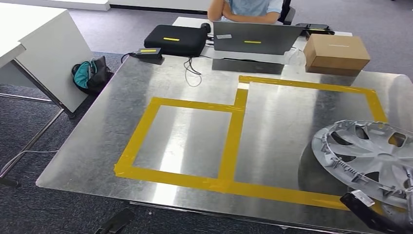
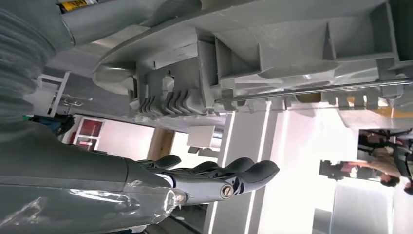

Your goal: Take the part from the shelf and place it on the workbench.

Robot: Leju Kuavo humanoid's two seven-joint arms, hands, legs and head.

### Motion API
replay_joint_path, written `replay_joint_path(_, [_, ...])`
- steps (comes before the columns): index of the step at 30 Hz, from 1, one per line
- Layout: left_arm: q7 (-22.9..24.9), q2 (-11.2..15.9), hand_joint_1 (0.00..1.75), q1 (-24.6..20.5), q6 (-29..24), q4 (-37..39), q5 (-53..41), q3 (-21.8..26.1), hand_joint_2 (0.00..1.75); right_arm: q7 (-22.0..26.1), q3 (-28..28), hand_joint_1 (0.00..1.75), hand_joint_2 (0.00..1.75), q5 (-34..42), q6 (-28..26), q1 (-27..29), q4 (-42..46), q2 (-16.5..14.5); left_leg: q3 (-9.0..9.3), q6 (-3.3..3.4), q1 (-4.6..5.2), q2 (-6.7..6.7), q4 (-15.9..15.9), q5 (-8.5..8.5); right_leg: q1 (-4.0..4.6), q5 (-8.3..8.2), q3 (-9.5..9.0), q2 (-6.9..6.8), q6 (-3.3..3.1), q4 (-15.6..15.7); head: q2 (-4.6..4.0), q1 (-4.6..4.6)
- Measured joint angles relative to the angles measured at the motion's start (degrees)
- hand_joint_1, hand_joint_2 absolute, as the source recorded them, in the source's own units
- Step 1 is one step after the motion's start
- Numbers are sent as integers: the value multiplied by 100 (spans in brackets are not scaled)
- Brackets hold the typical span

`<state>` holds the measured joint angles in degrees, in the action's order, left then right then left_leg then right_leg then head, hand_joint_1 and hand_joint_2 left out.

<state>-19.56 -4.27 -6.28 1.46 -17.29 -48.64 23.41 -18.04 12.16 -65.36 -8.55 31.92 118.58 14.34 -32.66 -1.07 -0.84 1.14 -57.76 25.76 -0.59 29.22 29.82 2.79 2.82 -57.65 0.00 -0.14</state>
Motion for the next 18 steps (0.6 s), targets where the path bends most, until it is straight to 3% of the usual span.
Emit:
replay_joint_path(6, [15, -21, 0, 0, -4, 0, 12, -95, 0, 369, 136, 0, 175, -120, -398, -97, -49, -265, 0, 0, 0, 0, 1, 0, 0, 0, 0, 0, 0, 0, 0, -1])
replay_joint_path(14, [15, -34, 0, -1, 2, 0, 13, -119, 0, 396, 190, 0, 175, -107, -406, -142, -110, -422, 0, 0, 0, 0, 1, 0, 0, 0, 0, 0, 0, 0, 0, -1])
replay_joint_path(18, [17, -34, 0, 0, -3, 0, 94, -126, 0, 423, 221, 0, 175, 756, 231, -174, -132, -459, 0, 0, 0, 0, 1, 0, 0, 0, -1, -1, 0, 0, 0, -1])
